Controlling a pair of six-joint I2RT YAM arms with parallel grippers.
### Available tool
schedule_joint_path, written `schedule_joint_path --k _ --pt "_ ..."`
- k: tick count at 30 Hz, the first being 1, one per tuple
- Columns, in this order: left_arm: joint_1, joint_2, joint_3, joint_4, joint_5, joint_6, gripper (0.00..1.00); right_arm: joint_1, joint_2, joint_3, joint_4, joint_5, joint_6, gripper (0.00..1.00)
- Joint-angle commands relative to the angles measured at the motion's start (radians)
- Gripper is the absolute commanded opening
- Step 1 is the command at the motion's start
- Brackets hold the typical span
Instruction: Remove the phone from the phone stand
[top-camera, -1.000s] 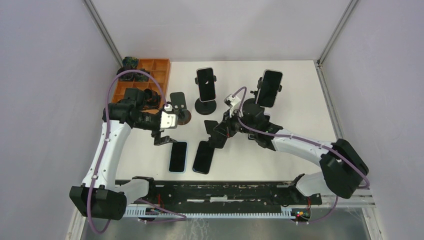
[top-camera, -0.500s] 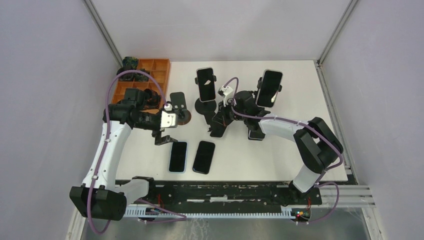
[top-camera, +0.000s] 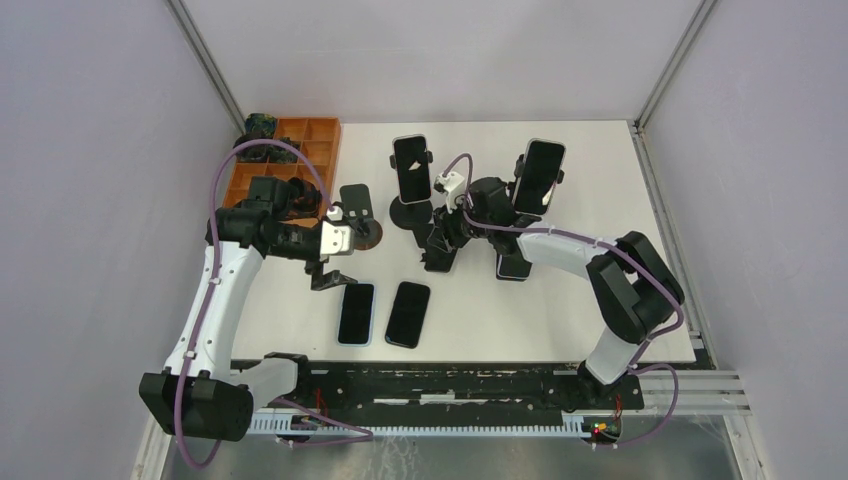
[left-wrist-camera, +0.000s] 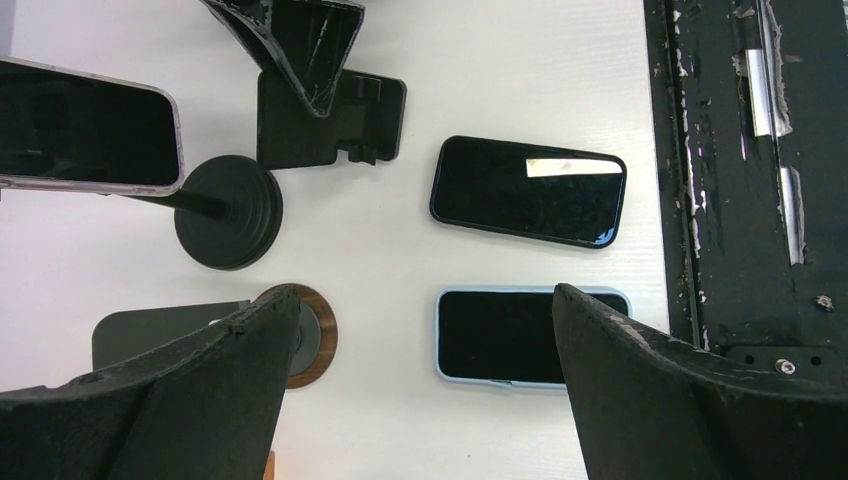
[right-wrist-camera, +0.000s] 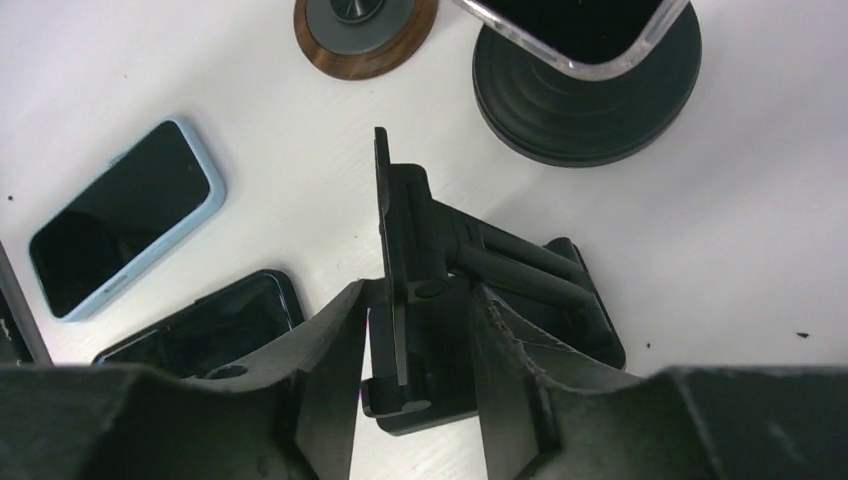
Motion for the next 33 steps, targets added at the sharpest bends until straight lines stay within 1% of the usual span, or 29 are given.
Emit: schedule_joint_path --k 1,5,8,10,13,16,19,20,25,28,33 --pt "-0.004 -0.002 0.010 -0.006 0.049 -0.014 1.00 -0.004 -0.072 0.013 -0.055 0.068 -0.041 0.53" --pt "-0.005 0.000 0.018 -0.010 0.055 -0.017 1.00 -0.004 -0.137 0.020 -0.104 0.106 -0.043 0.65" --pt "-0.005 0.001 0.019 -0.010 0.060 -0.020 1.00 0.001 -0.210 0.026 -0.138 0.134 -0.034 0.78" --pt "-0.005 0.004 0.023 -0.009 0.062 -0.025 1.00 0.004 -0.269 0.013 -0.143 0.143 -0.018 0.84" --pt "-0.005 0.012 0.036 -0.009 0.063 -0.042 1.00 0.007 -0.387 -0.042 -0.139 0.146 0.025 0.91" --pt "-0.005 0.017 0.050 -0.008 0.063 -0.062 1.00 0.007 -0.533 -0.155 -0.124 0.171 0.072 0.97" --pt "-0.005 0.021 0.064 -0.005 0.065 -0.079 1.00 0.003 -0.678 -0.263 -0.148 0.208 0.102 0.98" --pt "-0.004 0.023 0.067 -0.005 0.065 -0.085 1.00 0.000 -0.724 -0.287 -0.179 0.220 0.107 0.98" --pt "-0.004 0.033 0.086 0.019 0.062 -0.153 1.00 -0.028 -0.879 -0.402 -0.293 0.296 0.136 0.98" --pt "-0.005 0.033 0.091 0.024 0.050 -0.178 1.00 -0.086 -0.941 -0.463 -0.327 0.325 0.158 0.98" --pt "-0.004 0.032 0.096 0.034 0.025 -0.228 1.00 -0.228 -0.983 -0.538 -0.294 0.285 0.225 0.98"
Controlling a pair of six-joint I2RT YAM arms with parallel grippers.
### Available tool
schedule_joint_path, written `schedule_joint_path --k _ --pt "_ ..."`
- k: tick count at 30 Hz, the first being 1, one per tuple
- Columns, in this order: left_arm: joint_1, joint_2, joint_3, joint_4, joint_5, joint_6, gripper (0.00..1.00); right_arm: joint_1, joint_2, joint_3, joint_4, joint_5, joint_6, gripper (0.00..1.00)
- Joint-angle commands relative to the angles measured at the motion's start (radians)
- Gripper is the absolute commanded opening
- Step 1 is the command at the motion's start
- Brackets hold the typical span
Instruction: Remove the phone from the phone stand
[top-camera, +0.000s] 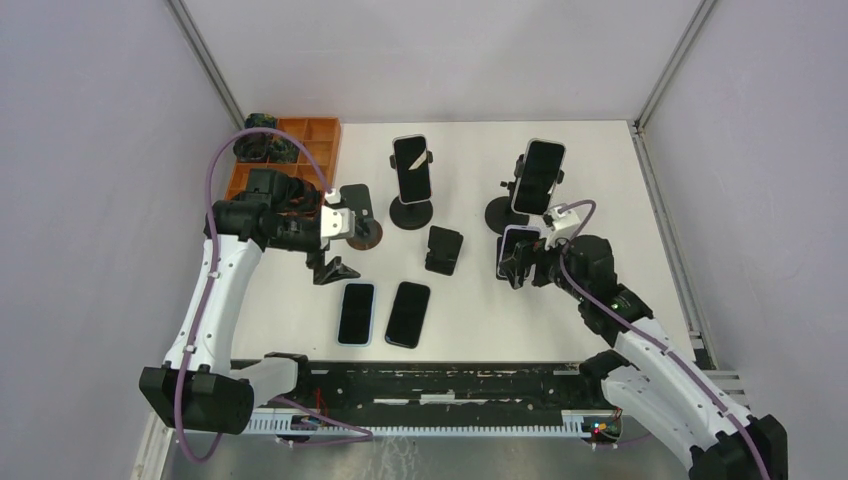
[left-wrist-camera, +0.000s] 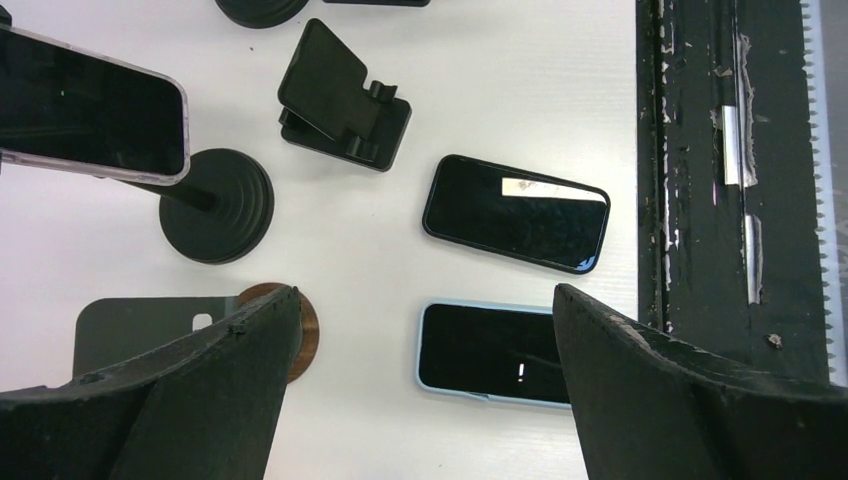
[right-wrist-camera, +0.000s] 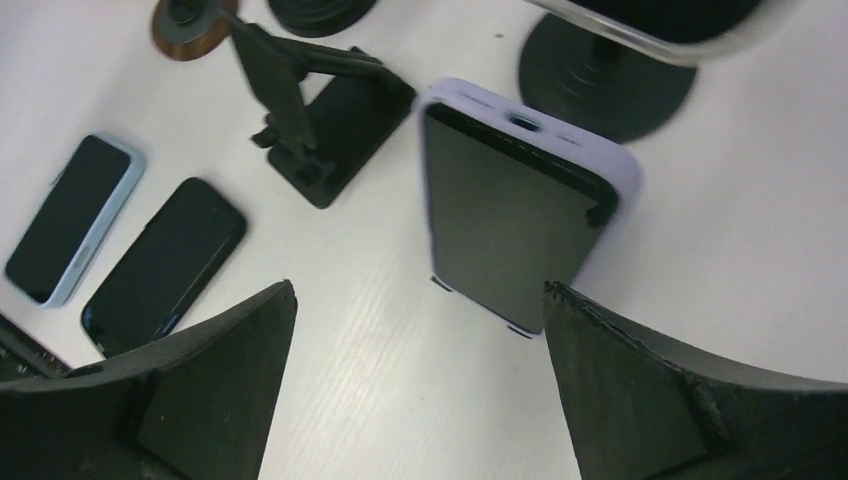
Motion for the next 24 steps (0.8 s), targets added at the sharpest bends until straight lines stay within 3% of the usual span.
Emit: schedule_joint_path --k 1,8,20,24 --pt "-0.004 0.000 0.044 0.025 -0.007 -0.098 1.00 -0.108 -0.022 -0.038 0.016 0.001 0.085 0.98" --pt "-0.004 0.001 0.049 0.025 0.015 -0.121 1.00 -0.234 0.104 -0.093 0.171 -0.126 0.093 0.98" --pt "-0.004 -0.001 0.060 0.074 -0.051 -0.266 1.00 -0.268 0.357 -0.079 0.450 -0.160 0.016 0.98" --pt "-0.005 -0.018 0.055 0.076 -0.054 -0.269 1.00 -0.272 0.416 -0.085 0.527 -0.187 0.044 0.94"
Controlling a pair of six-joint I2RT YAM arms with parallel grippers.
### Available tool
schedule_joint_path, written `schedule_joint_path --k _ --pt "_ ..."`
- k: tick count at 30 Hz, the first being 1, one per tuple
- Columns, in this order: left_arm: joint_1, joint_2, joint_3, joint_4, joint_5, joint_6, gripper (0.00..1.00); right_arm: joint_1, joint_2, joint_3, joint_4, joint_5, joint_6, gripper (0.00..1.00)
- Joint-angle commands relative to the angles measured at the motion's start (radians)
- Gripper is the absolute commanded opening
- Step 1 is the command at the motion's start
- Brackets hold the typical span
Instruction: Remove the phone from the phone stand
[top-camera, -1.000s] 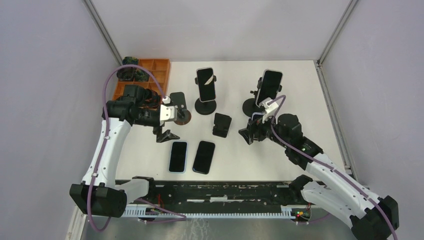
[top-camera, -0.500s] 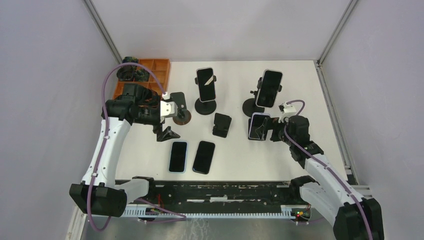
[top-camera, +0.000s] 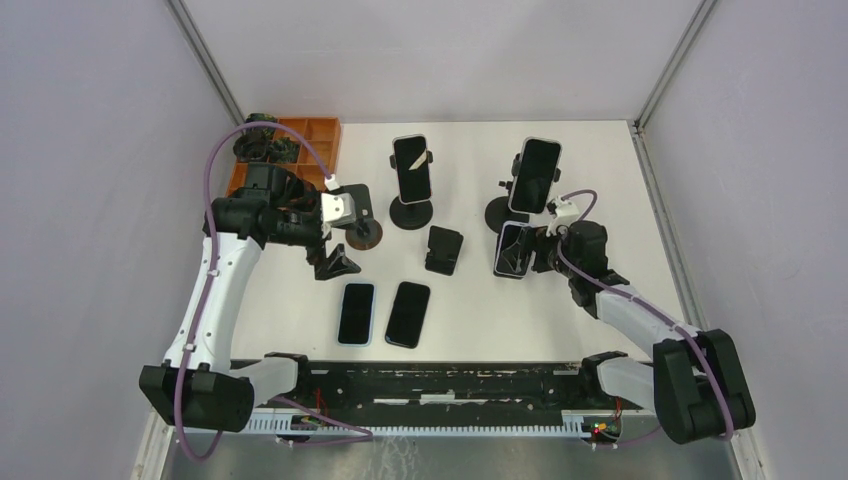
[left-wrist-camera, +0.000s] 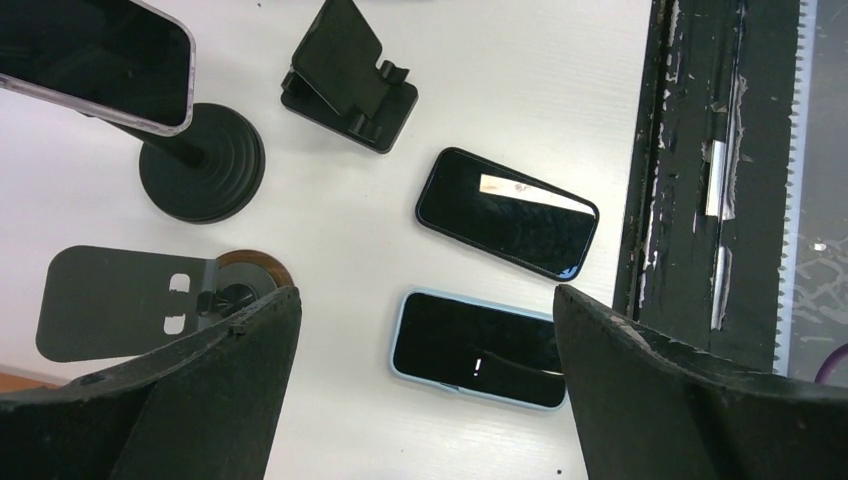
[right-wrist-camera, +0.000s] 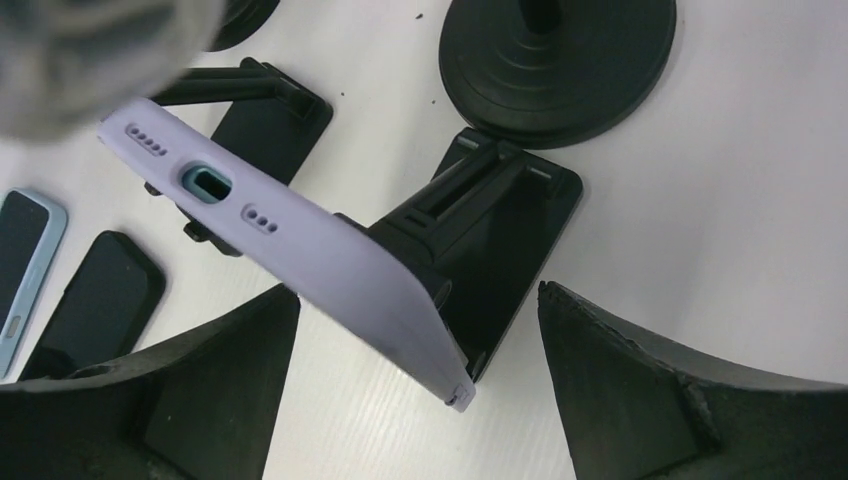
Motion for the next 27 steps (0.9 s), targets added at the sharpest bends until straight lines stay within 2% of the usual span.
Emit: schedule_joint_path --k 1,7,11,15,20,22,27 --pt "-0.005 -0.034 0.032 0.029 -0.009 -0.067 1.00 -0.010 0.056 0.008 0.171 -0.027 0.012 0.92" --pt "-0.005 -0.045 0.036 0.058 -0.034 -0.117 1.00 -0.007 0.076 -0.051 0.278 -0.080 0.054 0.86" --pt "-0.004 -0.043 0.024 0.073 -0.060 -0.128 1.00 -0.009 0.045 -0.140 0.415 -0.104 0.110 0.80" --pt "-0.005 -0.042 0.010 0.074 -0.056 -0.128 1.00 -0.008 0.029 -0.241 0.562 -0.106 0.185 0.70" --pt "-0.004 -0.042 -0.016 0.067 -0.010 -0.127 1.00 -0.009 0.025 -0.263 0.622 -0.114 0.222 0.53" --pt "-0.005 -0.040 -0.028 0.043 0.011 -0.104 1.00 -0.008 0.025 -0.253 0.620 -0.119 0.220 0.52" --pt "-0.004 -0.036 -0.027 -0.013 0.018 -0.055 1.00 -0.007 0.046 -0.216 0.603 -0.118 0.208 0.57"
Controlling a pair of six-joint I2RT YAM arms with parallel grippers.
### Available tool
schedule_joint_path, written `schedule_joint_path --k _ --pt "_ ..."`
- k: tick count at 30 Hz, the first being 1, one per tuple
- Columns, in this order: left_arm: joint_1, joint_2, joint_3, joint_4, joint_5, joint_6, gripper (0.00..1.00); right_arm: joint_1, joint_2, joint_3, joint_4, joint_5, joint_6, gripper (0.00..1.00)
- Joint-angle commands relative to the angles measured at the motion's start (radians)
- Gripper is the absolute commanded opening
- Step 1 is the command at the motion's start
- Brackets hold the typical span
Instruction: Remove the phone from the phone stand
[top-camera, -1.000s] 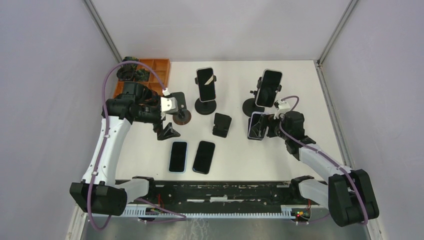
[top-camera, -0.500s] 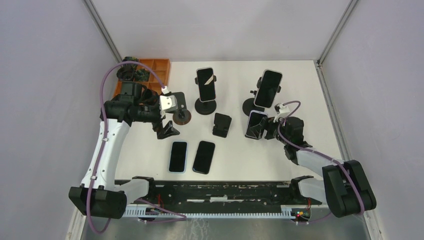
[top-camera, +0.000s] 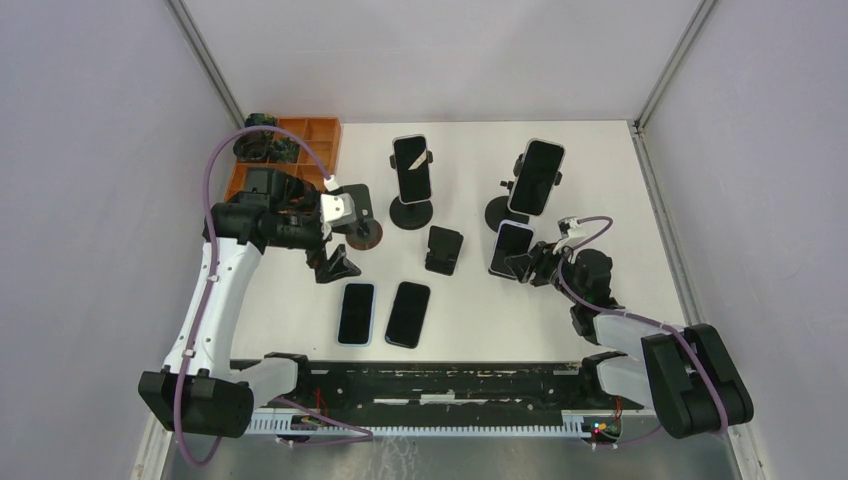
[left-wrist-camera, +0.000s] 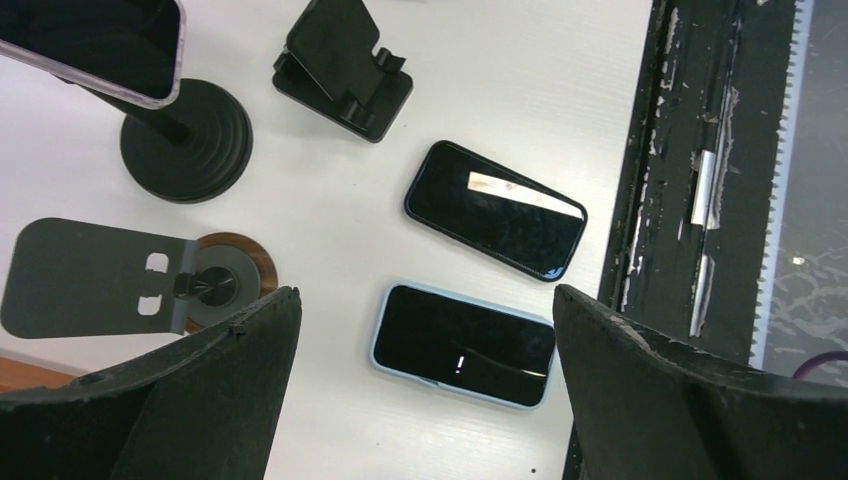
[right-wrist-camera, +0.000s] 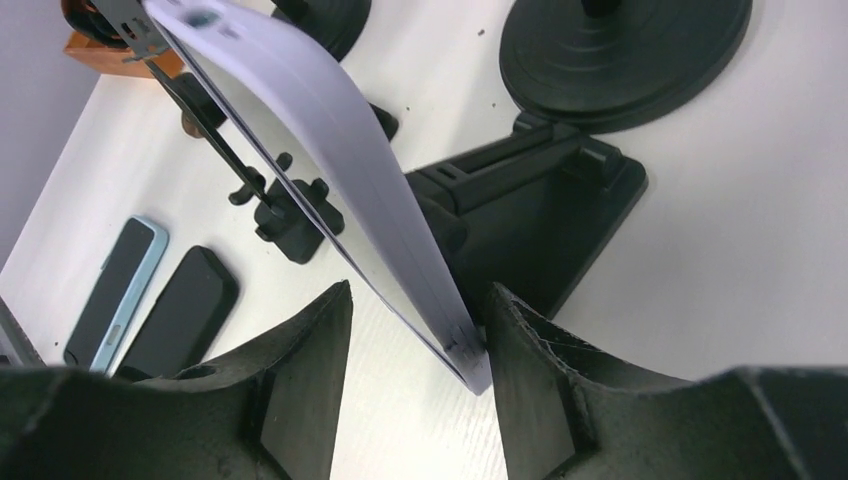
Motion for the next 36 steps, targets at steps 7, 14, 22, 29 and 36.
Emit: schedule_joint_path --k 7,14,22,29,36 --pt "-0.004 -0.020 0.005 -0.135 0.072 0.133 1.00 -0.002 0.083 0.059 0.130 -0.019 -0.014 0.57" --pt "-0.005 -0.013 -0.005 -0.219 0.082 0.248 1.00 0.000 0.049 0.026 0.214 -0.043 0.034 0.35" --pt "-0.005 -0.020 -0.020 -0.219 0.083 0.312 1.00 0.001 -0.080 0.045 0.136 -0.058 0.057 0.00" --pt "-0.005 -0.024 -0.014 -0.214 0.111 0.346 1.00 0.050 -0.208 0.013 0.096 -0.142 0.127 0.00" --pt "-0.008 -0.048 -0.016 -0.060 0.307 0.181 1.00 0.257 -0.401 -0.002 -0.051 -0.138 0.169 0.00"
